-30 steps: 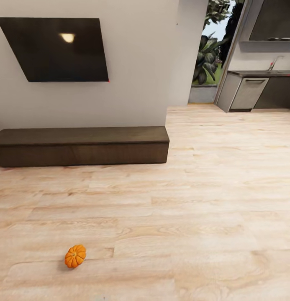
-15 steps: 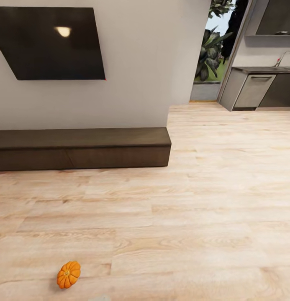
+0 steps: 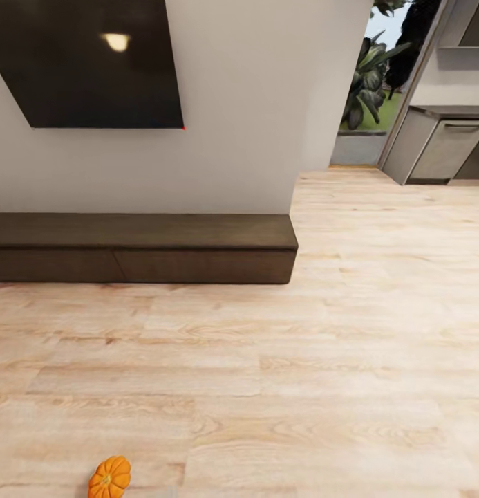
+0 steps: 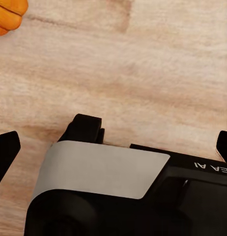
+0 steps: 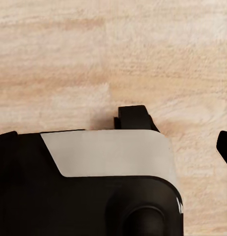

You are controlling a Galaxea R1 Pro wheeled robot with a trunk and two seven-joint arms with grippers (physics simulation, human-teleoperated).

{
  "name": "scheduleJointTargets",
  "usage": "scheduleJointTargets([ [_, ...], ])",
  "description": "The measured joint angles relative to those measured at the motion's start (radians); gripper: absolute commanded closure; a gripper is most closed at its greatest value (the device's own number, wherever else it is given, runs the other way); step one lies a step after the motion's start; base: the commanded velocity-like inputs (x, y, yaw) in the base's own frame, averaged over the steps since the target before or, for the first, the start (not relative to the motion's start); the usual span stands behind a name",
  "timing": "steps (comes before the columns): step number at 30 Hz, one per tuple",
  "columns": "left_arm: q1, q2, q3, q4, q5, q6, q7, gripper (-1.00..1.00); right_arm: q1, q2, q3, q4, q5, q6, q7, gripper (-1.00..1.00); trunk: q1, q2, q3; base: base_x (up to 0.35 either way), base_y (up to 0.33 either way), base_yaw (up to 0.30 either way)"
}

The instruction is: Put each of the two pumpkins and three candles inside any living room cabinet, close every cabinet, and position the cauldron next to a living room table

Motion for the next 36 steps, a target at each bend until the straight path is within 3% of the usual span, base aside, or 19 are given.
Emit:
scheduleJointTargets([
  [36, 0.0, 0.001, 0.0, 0.001, 0.0, -0.002, 0.0, -1.0, 0.0, -0.01, 0.0, 0.005, -0.001, 0.002, 0.004, -1.0, 0.0, 0.0, -0.008, 0.337, 0.0, 0.018],
])
